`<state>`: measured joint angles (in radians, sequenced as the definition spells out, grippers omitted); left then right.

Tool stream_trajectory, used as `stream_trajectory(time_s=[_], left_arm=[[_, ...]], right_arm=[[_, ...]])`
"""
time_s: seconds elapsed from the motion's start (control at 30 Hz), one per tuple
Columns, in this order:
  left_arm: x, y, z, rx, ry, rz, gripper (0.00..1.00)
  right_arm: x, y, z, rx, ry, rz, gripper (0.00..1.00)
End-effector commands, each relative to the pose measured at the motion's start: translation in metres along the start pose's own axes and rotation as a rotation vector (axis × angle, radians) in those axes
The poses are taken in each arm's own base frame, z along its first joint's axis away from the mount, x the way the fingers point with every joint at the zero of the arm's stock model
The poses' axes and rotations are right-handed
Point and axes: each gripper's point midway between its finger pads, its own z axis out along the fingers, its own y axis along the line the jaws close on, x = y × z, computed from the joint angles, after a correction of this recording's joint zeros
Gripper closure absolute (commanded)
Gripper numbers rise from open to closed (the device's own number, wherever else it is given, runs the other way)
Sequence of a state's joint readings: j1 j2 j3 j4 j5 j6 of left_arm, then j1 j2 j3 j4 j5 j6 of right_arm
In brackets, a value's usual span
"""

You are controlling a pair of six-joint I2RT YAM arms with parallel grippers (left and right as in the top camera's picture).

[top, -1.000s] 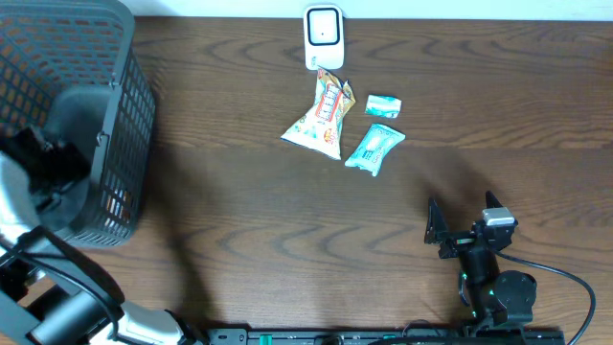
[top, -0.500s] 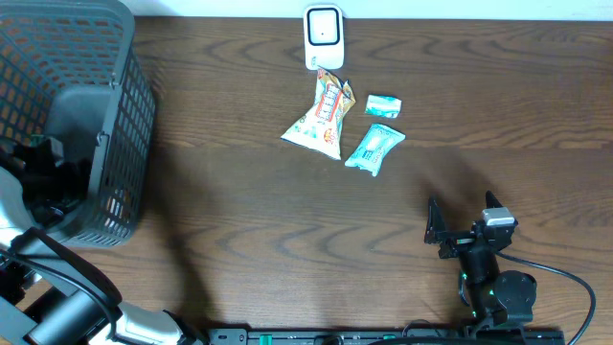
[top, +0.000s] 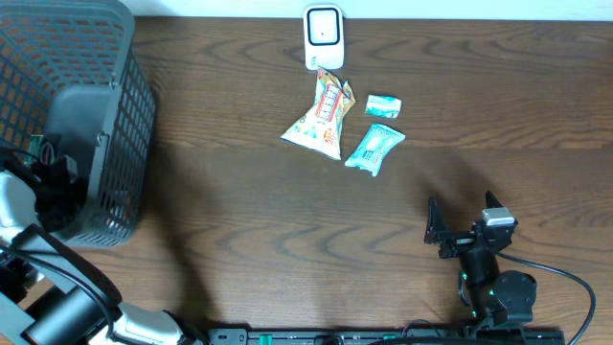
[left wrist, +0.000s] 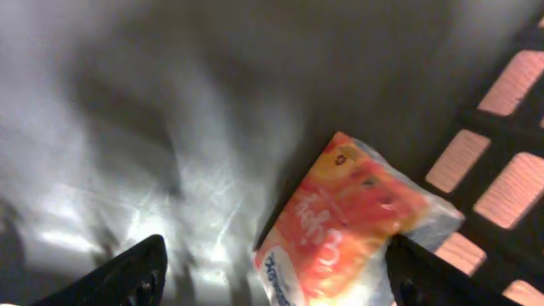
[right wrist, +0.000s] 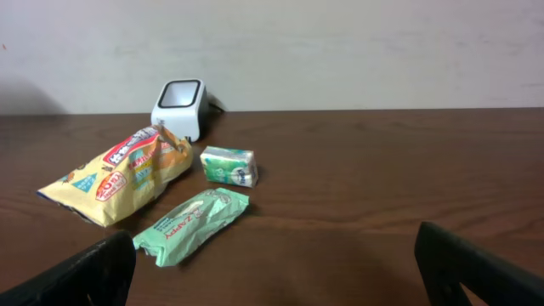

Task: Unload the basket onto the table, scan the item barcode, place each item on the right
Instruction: 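Reach the left gripper into the basket toward the remaining items, then grasp the small orange-white pack in the basket with the left gripper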

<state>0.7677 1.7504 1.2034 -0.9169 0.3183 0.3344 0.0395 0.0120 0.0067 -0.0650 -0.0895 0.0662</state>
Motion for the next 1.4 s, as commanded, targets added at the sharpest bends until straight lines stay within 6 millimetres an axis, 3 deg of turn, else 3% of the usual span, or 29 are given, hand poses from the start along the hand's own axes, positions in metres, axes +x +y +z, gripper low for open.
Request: stream_trajectory(time_s=[0.0,0.07,0.17,0.37,0.57,0.7,0.8,0.87,1.07,1.23,1.33,1.37], left_arm=[[0.010,0.003,0.009,-0.009,0.017,-0.040,0.27],[0.012,0.003,0.013,-0.009,0.017,-0.046,0.30],[0.013,0.004,0.018,-0.010,0.014,-0.058,0.42],[0.008,0.006,0.019,-0.019,-0.006,-0.070,0.92],[-0.004,0.009,0.017,-0.029,-0.055,-0.088,0.93],[-0.025,0.012,0.005,-0.041,-0.123,-0.112,0.93],[-0.045,0.012,-0.014,-0.049,-0.193,-0.145,0.92],[-0.070,0.003,-0.043,-0.018,-0.292,-0.142,0.93],[-0.109,-0.029,-0.126,0.071,-0.552,-0.100,0.93],[-0.116,-0.054,-0.198,0.099,-0.772,-0.065,0.93],[-0.110,-0.057,-0.217,0.069,-0.820,-0.051,0.92],[-0.108,-0.052,-0.216,0.043,-0.813,-0.061,0.86]], right_arm=[[0.000,-0.001,0.000,0.007,0.000,-0.012,0.01],[0.000,-0.001,0.000,0.007,0.000,-0.012,0.01],[0.000,-0.001,0.000,0.007,0.000,-0.012,0.01],[0.000,-0.001,0.000,0.007,0.000,-0.012,0.01],[0.000,-0.001,0.000,0.007,0.000,-0.012,0.01],[0.000,-0.001,0.000,0.007,0.000,-0.012,0.01],[0.000,-0.001,0.000,0.007,0.000,-0.012,0.01],[0.000,-0.001,0.000,0.007,0.000,-0.012,0.01],[0.000,-0.001,0.000,0.007,0.000,-0.012,0.01],[0.000,-0.001,0.000,0.007,0.000,-0.012,0.01],[0.000,-0.001,0.000,0.007,0.000,-0.012,0.01],[0.000,-0.001,0.000,0.007,0.000,-0.012,0.01]])
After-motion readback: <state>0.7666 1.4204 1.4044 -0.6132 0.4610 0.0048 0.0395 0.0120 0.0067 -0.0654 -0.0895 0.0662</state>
